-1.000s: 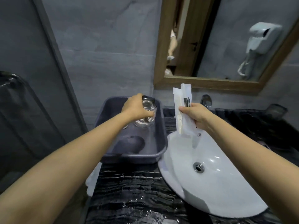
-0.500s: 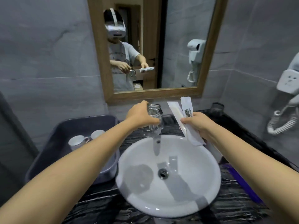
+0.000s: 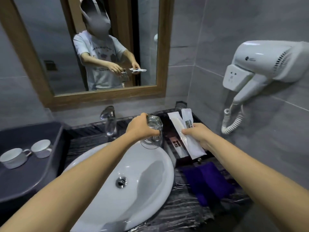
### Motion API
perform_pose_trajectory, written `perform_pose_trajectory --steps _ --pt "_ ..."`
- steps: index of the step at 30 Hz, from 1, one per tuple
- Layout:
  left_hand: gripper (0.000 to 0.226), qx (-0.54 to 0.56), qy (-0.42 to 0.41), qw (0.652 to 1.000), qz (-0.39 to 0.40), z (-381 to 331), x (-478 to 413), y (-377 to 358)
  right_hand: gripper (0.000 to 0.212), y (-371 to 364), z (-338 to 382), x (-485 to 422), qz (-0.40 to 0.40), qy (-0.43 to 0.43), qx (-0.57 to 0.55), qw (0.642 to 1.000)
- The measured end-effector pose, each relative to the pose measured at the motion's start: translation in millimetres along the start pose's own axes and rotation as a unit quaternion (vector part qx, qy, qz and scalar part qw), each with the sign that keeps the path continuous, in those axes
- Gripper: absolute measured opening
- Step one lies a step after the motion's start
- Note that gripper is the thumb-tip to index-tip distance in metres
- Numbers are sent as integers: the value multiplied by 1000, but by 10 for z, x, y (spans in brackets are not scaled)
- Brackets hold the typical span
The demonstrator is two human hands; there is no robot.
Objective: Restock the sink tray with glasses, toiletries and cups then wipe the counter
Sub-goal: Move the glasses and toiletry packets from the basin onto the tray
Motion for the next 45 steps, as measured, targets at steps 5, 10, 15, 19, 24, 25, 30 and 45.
perform_pose_trajectory --steps 5,10,15,19,24,25,30,45 --pt "68 -16 1 1000 14 -178 -255 -237 8 315 -306 -96 -17 -23 -17 999" --pt "72 -24 2 999 30 -235 -566 -440 24 437 -632 -197 -20 -64 -12 998" --pt "69 -9 4 999 46 -228 -976 -577 20 595 -820 -358 -32 -80 -30 996" --pt "58 2 17 998 59 -175 -1415 -626 12 696 -880 -536 -39 -86 -53 994" --pt "54 0 24 998 66 -96 -2000 -641 3 721 -933 -807 -43 -95 -50 993" --pt "55 1 24 998 63 -70 -2104 -639 3 717 -947 -858 -44 -96 -48 993" --pt "72 40 14 998 46 61 -2484 -655 6 659 -970 -1112 -37 -94 -62 993" --pt "71 89 -7 996 0 162 -2923 -810 22 546 -1005 -1462 -29 -96 -79 992"
Point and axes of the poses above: each hand's wrist, its own x-axis away from the middle knuckle, its own y-axis out of the back of the hand, z = x × y, the point moved 9 cm from there along -x, towards the middle knuckle, and after that the axes turned 15 degrees about z, right-handed, at the moved point
